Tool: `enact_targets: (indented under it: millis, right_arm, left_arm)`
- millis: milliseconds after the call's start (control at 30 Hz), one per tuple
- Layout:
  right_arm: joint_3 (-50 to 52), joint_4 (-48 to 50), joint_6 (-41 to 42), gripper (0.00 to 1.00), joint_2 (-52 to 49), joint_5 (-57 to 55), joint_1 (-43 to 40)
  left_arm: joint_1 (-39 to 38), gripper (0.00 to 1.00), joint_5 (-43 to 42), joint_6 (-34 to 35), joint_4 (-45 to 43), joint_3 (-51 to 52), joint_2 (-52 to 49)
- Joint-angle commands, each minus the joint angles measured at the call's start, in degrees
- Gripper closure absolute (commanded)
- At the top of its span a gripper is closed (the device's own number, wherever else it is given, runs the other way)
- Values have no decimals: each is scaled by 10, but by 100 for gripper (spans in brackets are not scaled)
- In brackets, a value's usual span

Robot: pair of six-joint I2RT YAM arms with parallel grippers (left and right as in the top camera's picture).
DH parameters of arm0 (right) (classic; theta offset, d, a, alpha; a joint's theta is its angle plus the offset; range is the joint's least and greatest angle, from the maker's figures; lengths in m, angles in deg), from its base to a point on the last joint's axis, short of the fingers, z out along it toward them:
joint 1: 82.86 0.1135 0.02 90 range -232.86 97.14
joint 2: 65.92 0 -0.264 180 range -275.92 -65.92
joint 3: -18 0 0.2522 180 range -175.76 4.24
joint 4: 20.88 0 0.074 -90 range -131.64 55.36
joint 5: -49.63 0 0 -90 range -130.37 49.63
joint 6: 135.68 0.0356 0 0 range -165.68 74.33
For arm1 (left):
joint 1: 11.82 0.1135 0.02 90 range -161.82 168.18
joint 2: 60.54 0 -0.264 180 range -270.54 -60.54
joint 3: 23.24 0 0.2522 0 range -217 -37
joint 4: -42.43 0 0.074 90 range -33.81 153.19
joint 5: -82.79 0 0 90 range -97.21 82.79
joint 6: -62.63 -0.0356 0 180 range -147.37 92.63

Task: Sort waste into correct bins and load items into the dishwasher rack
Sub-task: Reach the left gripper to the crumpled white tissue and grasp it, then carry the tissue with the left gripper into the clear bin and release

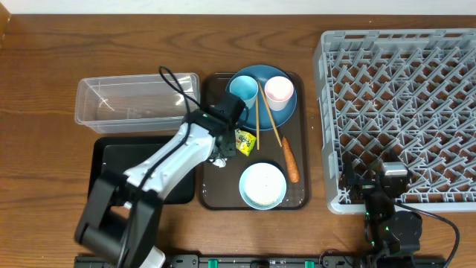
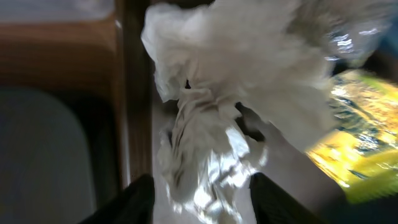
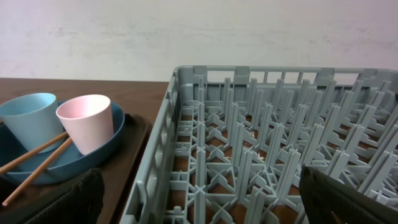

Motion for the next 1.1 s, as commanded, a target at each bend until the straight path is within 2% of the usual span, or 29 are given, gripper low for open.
enact_targets:
  millis: [0, 100, 167, 267, 433, 667, 800, 1067]
  right_arm:
    - [1, -1, 8, 1, 1, 2, 0]
    - [1, -1, 8, 1, 1, 2, 0]
    - [1, -1, 8, 1, 1, 2, 0]
    - [1, -1, 8, 1, 1, 2, 0]
    - [1, -1, 8, 1, 1, 2, 0]
    - [1, -1, 8, 1, 1, 2, 0]
    - [1, -1, 8, 1, 1, 2, 0]
    - [1, -1, 8, 1, 1, 2, 0]
  left_arm:
    - [-1, 61, 14, 7, 0, 0, -23]
    - [-1, 77, 14, 7, 2, 0, -22]
    - [-1, 80, 14, 7, 1, -1, -17]
    - [-1, 94, 14, 7, 0, -2, -9]
    - [-1, 93, 14, 7, 24, -6, 26]
    - [-1, 94, 14, 7, 78, -9, 139]
    - [9, 94, 18, 6, 80, -9, 203]
    - [90, 94, 120, 7, 25, -9, 256]
